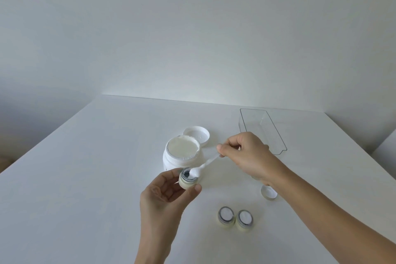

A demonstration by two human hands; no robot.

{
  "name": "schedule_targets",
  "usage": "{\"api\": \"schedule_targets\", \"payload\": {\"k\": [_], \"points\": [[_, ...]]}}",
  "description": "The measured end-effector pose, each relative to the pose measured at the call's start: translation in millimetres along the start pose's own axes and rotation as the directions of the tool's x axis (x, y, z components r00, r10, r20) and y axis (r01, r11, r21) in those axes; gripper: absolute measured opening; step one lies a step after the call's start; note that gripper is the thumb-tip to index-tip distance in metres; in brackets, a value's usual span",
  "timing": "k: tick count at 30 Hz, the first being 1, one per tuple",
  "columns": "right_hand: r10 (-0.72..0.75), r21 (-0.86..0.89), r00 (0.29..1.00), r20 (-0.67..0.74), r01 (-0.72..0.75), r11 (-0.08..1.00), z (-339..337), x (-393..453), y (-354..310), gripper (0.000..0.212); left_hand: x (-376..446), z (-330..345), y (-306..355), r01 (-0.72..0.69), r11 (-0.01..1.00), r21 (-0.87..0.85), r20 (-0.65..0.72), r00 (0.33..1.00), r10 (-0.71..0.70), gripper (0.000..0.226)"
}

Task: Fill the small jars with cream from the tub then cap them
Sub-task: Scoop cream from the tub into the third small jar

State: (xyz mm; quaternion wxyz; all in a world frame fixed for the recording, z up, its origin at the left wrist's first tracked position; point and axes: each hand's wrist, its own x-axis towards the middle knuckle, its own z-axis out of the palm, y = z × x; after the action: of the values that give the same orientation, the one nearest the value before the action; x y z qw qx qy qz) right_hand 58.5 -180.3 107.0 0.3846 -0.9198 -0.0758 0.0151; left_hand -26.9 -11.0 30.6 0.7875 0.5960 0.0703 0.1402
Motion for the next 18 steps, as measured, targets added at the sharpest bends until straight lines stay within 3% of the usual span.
{"api": "schedule_targets", "payload": {"k": [6, 11, 13, 15, 18], "points": [[-0.076, -0.045, 0.992, -0.099, 0.072, 0.996, -12, -9, -4, 0.031, -1, 0, 0, -0.005, 1.000, 0.018, -0.004, 1.000, 0.005, 0.034], [-0.289, -0.023, 0.917, -0.276, 0.294, 0.955, 1, -22, -2, 0.022, -2, 2, 1, 0.018, 1.000, 0.017, -0.002, 1.000, -0.018, 0.040], [-0.430, -0.129, 0.827, -0.363, 0.412, 0.902, 9, -28, 0, 0.019, -2, 2, 2, 0.023, 1.000, 0.016, -0.002, 1.000, -0.023, 0.041], [-0.589, -0.303, 0.688, -0.424, 0.505, 0.808, 15, -35, 4, 0.019, -2, 1, 4, 0.028, 1.000, 0.013, 0.002, 1.000, -0.028, 0.040], [-0.801, -0.567, 0.463, -0.380, 0.567, 0.597, 19, -43, 13, 0.020, -2, 1, 5, 0.034, 0.999, 0.011, 0.010, 0.999, -0.035, 0.036]]}}
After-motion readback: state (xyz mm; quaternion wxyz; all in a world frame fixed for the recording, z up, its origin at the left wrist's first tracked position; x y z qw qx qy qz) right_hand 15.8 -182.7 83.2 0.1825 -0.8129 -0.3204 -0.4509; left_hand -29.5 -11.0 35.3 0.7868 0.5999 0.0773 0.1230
